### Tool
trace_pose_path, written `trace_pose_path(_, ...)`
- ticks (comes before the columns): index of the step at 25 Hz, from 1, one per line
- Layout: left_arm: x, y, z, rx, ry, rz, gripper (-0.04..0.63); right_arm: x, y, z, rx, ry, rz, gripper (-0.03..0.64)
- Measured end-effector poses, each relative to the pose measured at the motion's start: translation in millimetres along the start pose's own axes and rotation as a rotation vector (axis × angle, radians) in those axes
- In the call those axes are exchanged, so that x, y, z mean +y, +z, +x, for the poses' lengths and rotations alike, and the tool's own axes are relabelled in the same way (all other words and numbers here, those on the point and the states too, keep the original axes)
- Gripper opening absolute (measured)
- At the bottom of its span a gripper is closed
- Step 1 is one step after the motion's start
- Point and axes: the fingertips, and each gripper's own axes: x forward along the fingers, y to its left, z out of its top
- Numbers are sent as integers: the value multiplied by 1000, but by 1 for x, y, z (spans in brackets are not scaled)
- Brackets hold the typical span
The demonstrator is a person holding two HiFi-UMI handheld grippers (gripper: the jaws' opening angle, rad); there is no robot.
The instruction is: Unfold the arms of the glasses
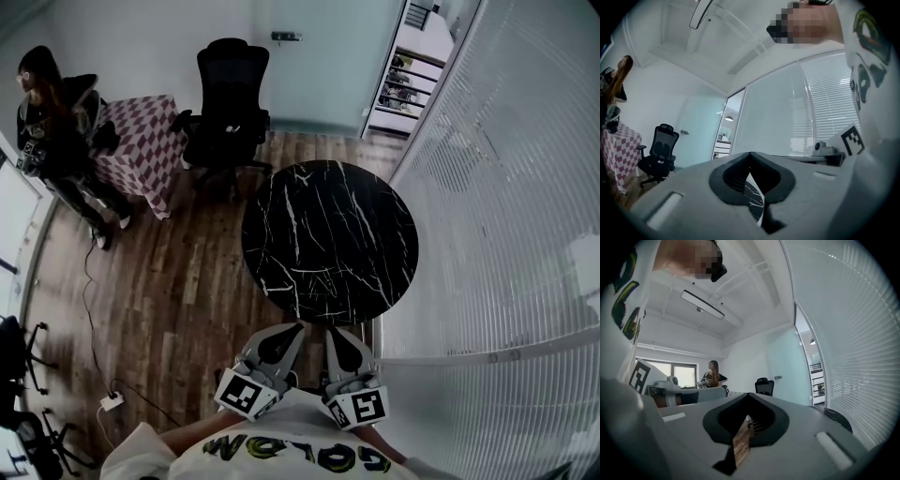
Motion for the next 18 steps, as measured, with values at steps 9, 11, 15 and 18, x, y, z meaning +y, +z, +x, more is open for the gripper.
trace_pose_path(9, 77, 15, 50, -11, -23, 17, 5, -20, 9, 87, -2, -7, -26, 2)
trace_pose_path(11, 94, 20, 60, -11, -35, 20, 5, -24, 14, 106, -7, -17, -34, 2)
trace_pose_path(15, 121, 26, 75, -8, -57, 12, 5, -29, 20, 138, -4, -38, -39, 3)
trace_pose_path(18, 137, 27, 84, -13, -64, 1, 5, -34, 18, 156, 2, -46, -44, 3)
